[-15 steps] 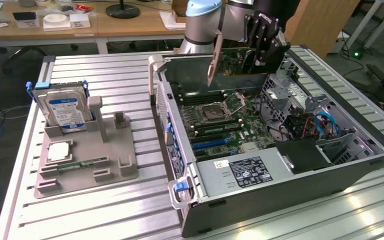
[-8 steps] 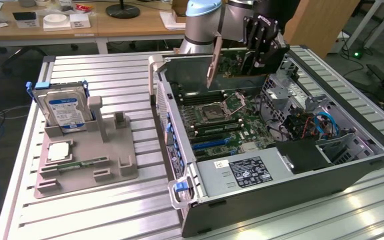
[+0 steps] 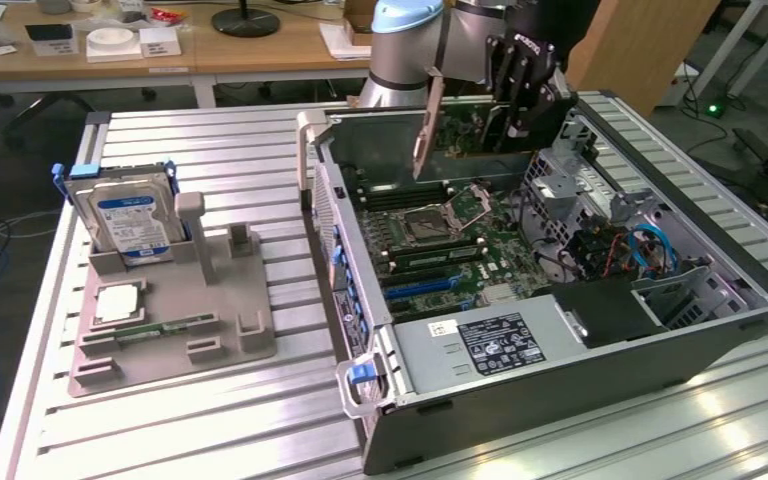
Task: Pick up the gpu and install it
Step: 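Insert the gpu into the slot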
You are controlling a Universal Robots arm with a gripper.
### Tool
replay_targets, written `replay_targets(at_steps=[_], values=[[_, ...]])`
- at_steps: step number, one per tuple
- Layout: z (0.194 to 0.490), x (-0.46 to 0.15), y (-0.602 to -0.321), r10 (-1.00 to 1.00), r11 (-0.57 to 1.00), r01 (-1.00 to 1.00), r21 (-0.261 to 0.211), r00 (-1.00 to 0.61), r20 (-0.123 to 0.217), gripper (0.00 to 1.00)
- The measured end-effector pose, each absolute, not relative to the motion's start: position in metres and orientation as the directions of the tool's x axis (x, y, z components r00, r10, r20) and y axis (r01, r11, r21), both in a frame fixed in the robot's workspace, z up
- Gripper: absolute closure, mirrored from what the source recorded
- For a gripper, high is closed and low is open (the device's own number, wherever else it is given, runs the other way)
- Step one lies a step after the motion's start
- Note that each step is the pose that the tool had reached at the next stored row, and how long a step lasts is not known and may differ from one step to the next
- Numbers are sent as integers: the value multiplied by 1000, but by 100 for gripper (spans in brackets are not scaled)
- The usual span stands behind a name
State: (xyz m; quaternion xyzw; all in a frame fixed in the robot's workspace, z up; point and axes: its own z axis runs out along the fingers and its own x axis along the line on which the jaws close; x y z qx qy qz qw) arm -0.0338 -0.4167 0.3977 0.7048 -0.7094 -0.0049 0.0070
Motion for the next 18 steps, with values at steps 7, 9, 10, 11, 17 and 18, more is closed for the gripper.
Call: replay_targets(at_steps=[7,9,10,11,17,18], values=[[391,-36,-417,-1000,6,-1000,19,-6,3,72],[387,-36,-417,-1000,5,-1000,19,-5,6,72],[386,-36,-415,-1000,5,-1000,19,-5,7,72],[384,-37,-413,-1000,7,-1000,19,-7,7,72],[374,-39,-410,-1000,21,-1000,23,-21,12,72],[372,-39,-410,-1000,22,-999,25,-21,12,72]])
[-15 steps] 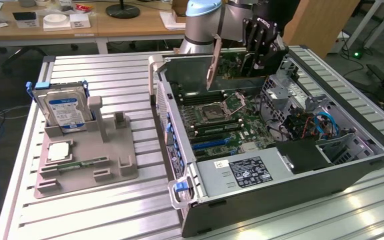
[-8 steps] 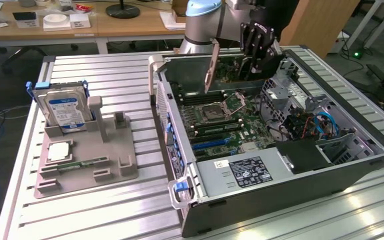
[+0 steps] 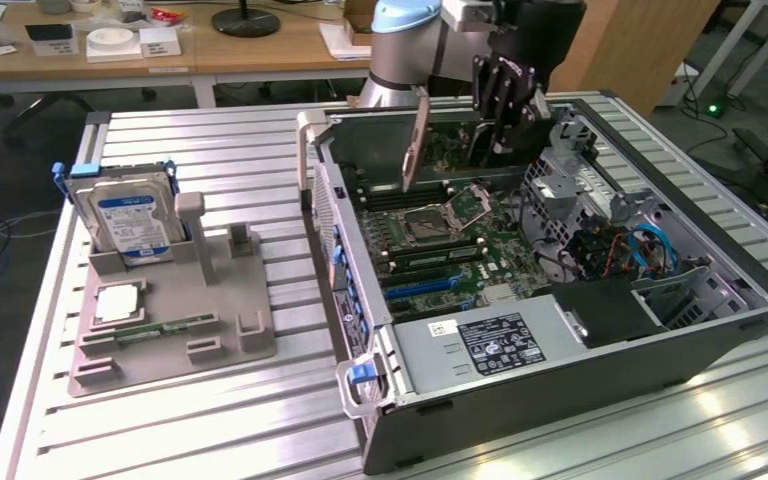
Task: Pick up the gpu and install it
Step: 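Insert the gpu into the slot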
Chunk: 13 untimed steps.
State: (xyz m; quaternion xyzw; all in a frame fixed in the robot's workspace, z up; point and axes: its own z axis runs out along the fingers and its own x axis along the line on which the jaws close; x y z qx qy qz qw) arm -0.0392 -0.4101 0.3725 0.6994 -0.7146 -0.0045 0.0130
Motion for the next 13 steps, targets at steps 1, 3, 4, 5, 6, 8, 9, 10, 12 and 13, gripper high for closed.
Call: replay_targets(at_steps=[1,3,4,5,6,8,9,10,12,13], values=[[371,-39,-410,-1000,22,-999,25,-22,12,72],[367,-39,-410,-1000,25,-999,25,-25,12,72],[365,-39,-410,-1000,25,-999,25,-25,12,72],[364,-39,-410,-1000,25,-999,25,-25,12,72],[362,-39,-410,-1000,25,-999,24,-25,12,72],[359,-39,-410,-1000,26,-999,22,-26,12,72],[358,-39,-409,-1000,28,-999,20,-27,12,72],[357,-39,-408,-1000,29,-999,17,-28,12,72],[354,-39,-407,-1000,29,-999,14,-28,11,72],[354,-39,-407,-1000,28,-999,14,-28,11,72]])
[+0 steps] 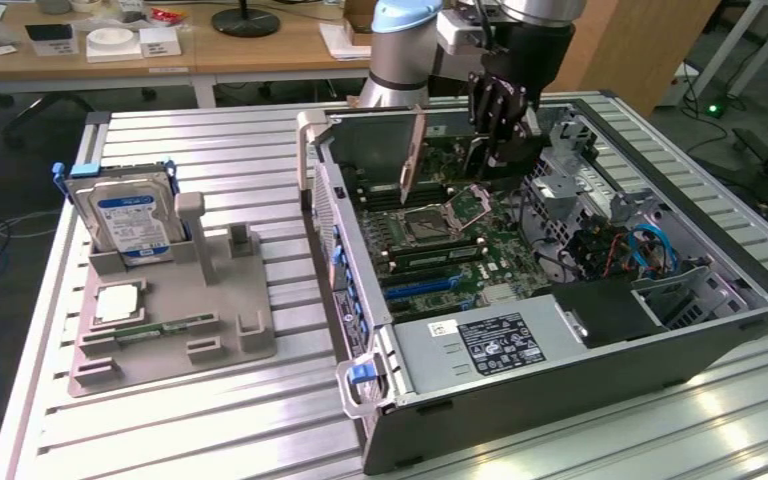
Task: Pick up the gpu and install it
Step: 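Insert the gpu into the slot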
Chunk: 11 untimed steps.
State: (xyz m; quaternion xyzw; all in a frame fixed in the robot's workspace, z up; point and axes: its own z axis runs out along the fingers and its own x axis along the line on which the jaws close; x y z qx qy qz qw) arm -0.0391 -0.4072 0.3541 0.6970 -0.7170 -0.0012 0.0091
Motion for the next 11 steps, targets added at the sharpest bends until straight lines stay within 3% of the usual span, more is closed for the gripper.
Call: replay_targets(at_steps=[11], values=[[347,-47,-407,-999,37,-999,-17,-37,10,72]])
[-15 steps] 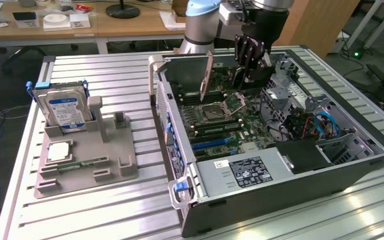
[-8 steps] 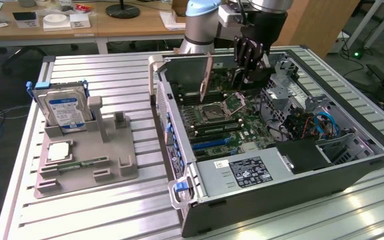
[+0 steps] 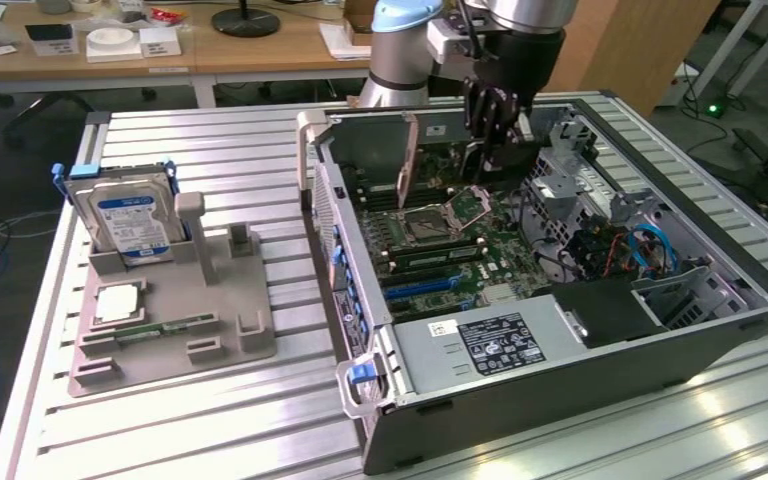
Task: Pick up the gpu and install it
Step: 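Insert the gpu into the slot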
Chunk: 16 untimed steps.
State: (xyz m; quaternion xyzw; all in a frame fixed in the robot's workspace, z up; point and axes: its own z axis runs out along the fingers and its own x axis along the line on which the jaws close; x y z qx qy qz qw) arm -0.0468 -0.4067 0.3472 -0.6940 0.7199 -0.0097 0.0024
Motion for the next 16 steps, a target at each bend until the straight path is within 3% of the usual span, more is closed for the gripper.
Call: replay_targets(at_steps=[16], values=[[329,-55,-421,-998,55,-998,-14,-55,11,72]])
